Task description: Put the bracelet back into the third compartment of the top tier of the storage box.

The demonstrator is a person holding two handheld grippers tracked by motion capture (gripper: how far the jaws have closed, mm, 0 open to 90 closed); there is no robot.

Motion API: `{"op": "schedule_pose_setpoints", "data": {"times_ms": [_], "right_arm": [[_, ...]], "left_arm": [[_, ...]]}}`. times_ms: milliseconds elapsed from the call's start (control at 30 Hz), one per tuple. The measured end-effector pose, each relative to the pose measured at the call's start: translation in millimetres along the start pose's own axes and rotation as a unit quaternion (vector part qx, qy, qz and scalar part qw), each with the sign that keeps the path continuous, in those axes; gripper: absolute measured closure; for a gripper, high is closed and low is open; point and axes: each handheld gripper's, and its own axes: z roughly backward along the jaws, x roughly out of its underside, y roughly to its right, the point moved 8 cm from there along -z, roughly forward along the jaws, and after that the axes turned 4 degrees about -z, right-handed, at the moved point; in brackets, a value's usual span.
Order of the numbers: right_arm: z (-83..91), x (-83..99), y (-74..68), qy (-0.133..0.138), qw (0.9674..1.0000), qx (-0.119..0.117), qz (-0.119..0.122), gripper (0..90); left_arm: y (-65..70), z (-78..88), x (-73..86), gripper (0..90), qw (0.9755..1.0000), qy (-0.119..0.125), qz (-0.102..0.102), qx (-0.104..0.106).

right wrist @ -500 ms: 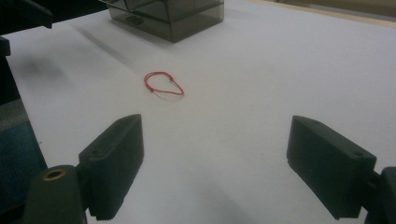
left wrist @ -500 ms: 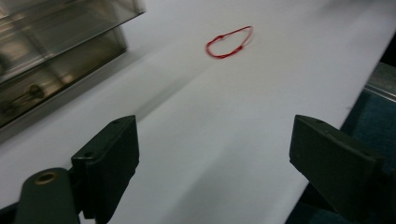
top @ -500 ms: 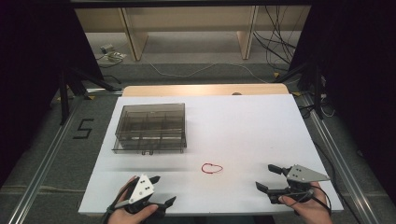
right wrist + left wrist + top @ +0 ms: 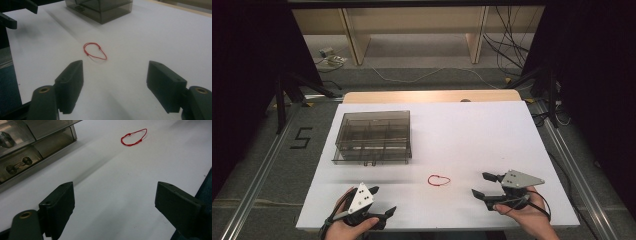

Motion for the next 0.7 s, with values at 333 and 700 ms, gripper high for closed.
{"op": "schedule_pose_setpoints", "data": {"times_ms": [333,700], "right_arm": [[-49.0,-14.7,-18.7,-0.03,0.9981,-0.042,0.034,45.0],[-83.4,-18.3,-24.5,-0.065,0.9947,-0.066,0.045,56.5]], "left_arm": [[-1.1,-0.1,-0.6,16.5,1.0,0.002,-0.003,-0.004],[-1.7,-0.8,-0.4,16.5,1.0,0.002,-0.006,-0.005]]}}
